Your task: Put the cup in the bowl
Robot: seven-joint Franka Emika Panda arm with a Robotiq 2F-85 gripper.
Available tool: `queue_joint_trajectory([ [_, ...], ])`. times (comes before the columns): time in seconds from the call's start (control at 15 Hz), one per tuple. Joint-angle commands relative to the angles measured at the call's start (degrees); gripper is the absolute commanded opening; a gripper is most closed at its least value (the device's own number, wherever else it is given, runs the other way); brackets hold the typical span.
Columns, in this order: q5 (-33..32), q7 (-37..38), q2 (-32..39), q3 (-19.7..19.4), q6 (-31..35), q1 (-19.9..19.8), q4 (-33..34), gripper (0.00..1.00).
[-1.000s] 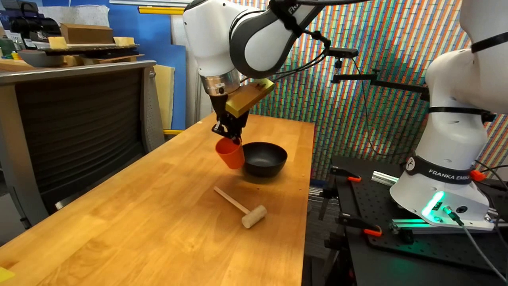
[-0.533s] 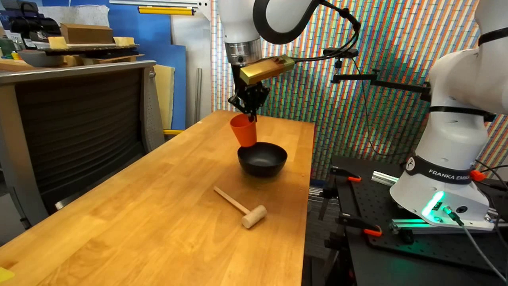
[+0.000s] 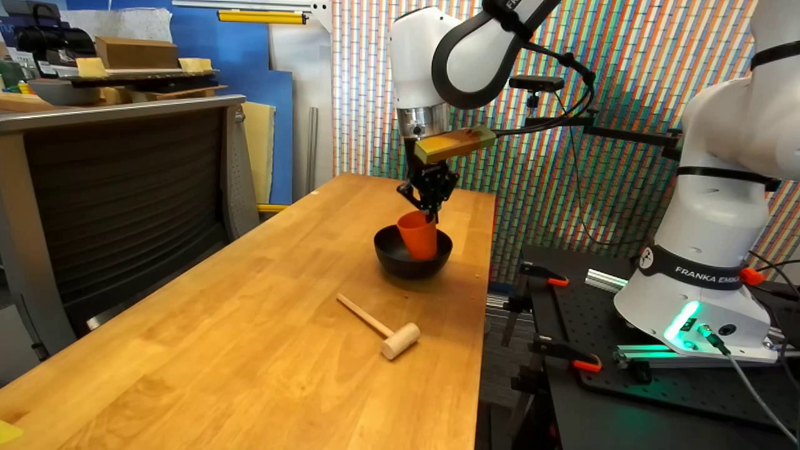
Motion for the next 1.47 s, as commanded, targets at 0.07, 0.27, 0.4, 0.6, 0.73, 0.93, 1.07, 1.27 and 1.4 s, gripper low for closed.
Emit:
queue_joint_trajectory([
  [0.07, 7.5, -9.1, 0.2, 0.4, 10.4, -0.8, -3.8, 0.04],
  [0.27, 6.4, -11.3, 1.2, 0.2, 15.0, -0.5, -4.7, 0.05],
  [0.4, 2.6, -12.1, 1.1, -0.1, 14.9, -0.1, -4.9, 0.31],
  [0.6, -0.6, -13.2, -0.8, 0.0, 13.6, 0.1, -5.4, 0.40],
  [0.73, -1.4, -14.5, -3.0, 0.1, 12.8, 0.0, -5.5, 0.56],
  [0.93, -0.7, -18.1, -8.1, 0.8, 10.1, -0.3, -5.6, 0.79],
  [1.07, 0.1, -21.6, -12.1, 1.5, 7.5, -0.3, -5.4, 0.94],
  [1.27, 4.7, -32.5, -18.8, 2.0, -1.4, 0.6, -4.3, 1.00],
  [1.4, 8.7, -39.2, -21.7, 1.7, -10.9, 1.4, -2.3, 1.00],
])
